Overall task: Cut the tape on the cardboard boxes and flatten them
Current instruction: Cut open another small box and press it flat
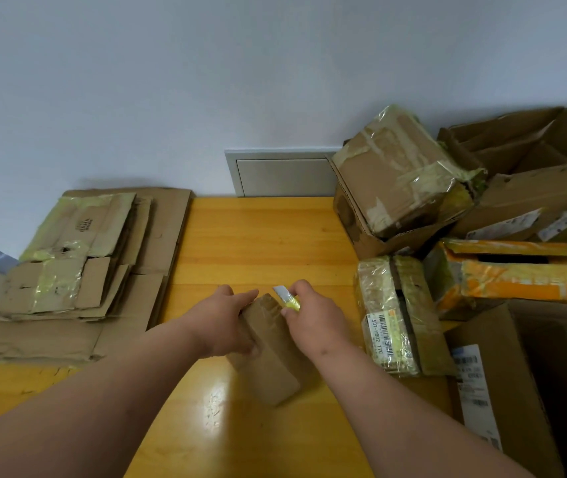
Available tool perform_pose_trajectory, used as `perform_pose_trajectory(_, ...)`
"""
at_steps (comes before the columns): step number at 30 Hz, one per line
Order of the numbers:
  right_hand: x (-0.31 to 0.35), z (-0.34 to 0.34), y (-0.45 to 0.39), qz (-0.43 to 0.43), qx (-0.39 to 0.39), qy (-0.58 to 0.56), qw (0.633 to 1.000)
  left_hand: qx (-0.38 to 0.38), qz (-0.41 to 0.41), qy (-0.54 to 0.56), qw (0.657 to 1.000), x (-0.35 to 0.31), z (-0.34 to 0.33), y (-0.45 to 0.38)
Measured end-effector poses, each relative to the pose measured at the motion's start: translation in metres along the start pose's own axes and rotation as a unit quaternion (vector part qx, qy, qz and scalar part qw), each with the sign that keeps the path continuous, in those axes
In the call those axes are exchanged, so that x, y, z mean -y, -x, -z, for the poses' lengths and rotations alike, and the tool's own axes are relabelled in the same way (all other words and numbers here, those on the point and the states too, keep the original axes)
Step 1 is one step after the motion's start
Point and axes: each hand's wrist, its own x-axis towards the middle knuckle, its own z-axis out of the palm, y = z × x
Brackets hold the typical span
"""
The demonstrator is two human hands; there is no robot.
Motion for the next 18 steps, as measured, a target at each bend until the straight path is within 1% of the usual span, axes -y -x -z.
perform_pose_trajectory(3, 0.001, -0.001, 0.001, 0.007, 0.010, -0.023, 1.000, 0.006, 0.006, -0.007, 1.000, -0.003, -0.004, -0.003)
perform_pose_trajectory(5, 0.000, 0.000, 0.002, 0.009, 0.021, -0.041, 0.999, 0.021, 0.016, 0.009, 1.000, -0.002, -0.004, -0.004)
perform_pose_trajectory(7, -0.001, 0.001, 0.002, 0.007, 0.030, -0.056, 0.998, 0.041, 0.024, 0.043, 0.998, 0.001, -0.004, -0.004)
perform_pose_trajectory(10, -0.001, 0.002, 0.002, 0.010, 0.041, -0.068, 0.997, 0.077, 0.026, 0.129, 0.988, 0.006, -0.004, -0.003)
perform_pose_trajectory(13, -0.002, 0.002, 0.004, 0.015, 0.054, -0.068, 0.996, 0.108, 0.017, 0.153, 0.982, 0.008, -0.007, -0.003)
perform_pose_trajectory(15, -0.003, 0.004, 0.004, 0.016, 0.043, -0.065, 0.997, 0.087, 0.003, 0.134, 0.987, 0.009, -0.005, -0.003)
perform_pose_trajectory(18, -0.005, 0.011, 0.000, 0.025, -0.003, -0.052, 0.998, 0.019, -0.017, 0.082, 0.996, 0.014, 0.005, -0.003)
